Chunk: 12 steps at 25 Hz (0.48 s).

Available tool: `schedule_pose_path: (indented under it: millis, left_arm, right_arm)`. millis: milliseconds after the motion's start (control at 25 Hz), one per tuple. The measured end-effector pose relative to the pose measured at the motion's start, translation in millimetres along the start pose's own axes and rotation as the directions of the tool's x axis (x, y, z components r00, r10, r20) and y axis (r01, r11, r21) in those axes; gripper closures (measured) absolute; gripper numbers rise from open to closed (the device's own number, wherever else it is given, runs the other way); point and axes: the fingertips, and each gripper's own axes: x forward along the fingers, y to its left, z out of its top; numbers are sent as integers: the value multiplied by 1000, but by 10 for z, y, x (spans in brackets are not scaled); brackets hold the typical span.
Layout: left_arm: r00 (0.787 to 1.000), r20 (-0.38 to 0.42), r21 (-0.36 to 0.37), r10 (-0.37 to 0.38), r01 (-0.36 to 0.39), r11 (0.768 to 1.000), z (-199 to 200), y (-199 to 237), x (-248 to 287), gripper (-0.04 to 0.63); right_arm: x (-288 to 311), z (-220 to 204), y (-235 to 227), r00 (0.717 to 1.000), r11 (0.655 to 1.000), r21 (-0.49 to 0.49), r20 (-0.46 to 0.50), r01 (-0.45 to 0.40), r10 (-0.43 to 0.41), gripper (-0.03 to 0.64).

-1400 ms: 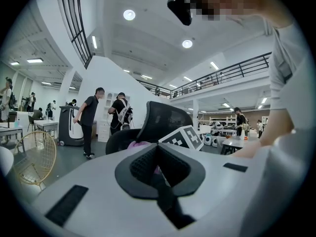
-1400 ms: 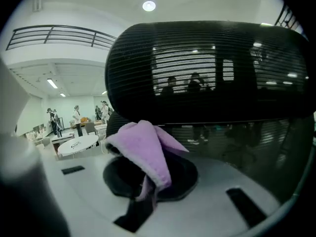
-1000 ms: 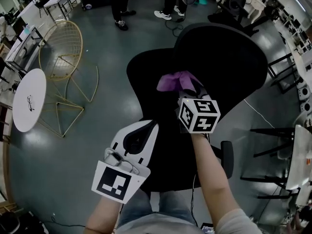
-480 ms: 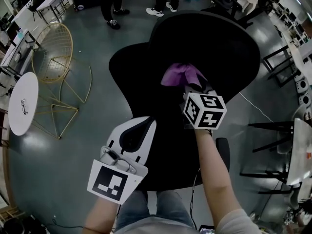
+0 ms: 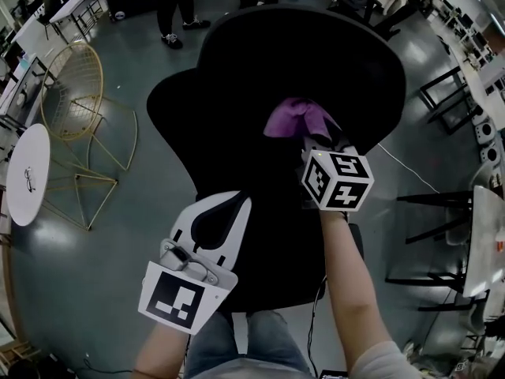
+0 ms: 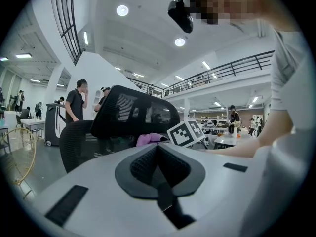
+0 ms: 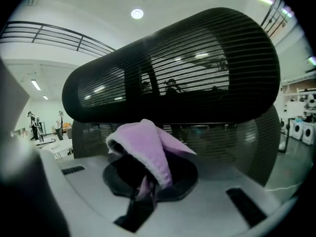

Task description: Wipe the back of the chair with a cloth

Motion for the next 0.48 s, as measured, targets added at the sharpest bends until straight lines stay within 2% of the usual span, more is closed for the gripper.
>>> schedule_pose_path:
  millis: [480]
  left_arm:
    - [999,5,2,-47,47,999,-20,-338,360,583]
  right_arm:
    - [-240,-17,-657,998,998,17,17,61,-61,572]
